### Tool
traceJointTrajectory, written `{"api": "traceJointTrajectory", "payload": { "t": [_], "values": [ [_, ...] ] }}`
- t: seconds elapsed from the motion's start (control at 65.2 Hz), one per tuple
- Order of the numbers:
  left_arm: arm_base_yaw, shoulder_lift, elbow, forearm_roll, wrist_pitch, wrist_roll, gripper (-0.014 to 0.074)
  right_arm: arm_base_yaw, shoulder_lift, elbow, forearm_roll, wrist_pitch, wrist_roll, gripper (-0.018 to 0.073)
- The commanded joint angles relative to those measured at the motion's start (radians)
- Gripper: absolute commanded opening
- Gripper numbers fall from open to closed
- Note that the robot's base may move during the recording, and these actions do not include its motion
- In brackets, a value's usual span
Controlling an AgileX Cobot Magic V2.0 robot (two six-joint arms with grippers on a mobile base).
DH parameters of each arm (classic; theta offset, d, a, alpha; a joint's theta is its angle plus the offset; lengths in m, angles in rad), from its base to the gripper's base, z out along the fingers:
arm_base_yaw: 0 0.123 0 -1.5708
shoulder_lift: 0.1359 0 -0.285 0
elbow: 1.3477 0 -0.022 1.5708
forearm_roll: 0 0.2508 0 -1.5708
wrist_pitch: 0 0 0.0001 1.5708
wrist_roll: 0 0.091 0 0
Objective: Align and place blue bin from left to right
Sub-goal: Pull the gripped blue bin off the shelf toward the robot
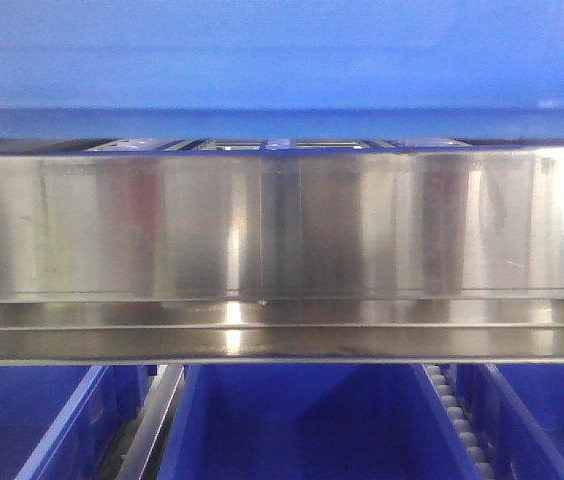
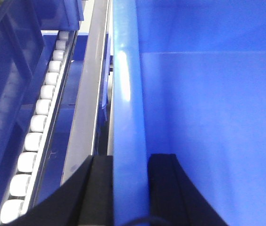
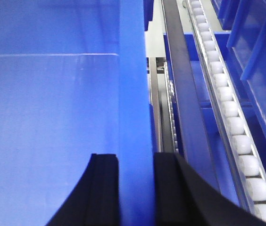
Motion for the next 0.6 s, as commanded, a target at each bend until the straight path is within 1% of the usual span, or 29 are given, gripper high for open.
{"api": "traceJointTrajectory", "payload": {
  "t": [0.0,0.246,0.583],
  "values": [
    [-0.018,-0.017,-0.008,0.018,-0.078,0.005,-0.0111,0.006,-0.013,-0.008,-0.063,-0.113,0.001,-0.007],
    [-0.018,-0.017,-0.008,0.018,-0.078,0.005,-0.0111,0.006,-0.013,-0.008,-0.063,-0.136,0.001,-0.007],
    [-0.018,-0.017,-0.008,0.018,-0.078,0.005,-0.0111,0.006,-0.013,-0.008,-0.063,-0.232,0.001,-0.007]
  ]
}}
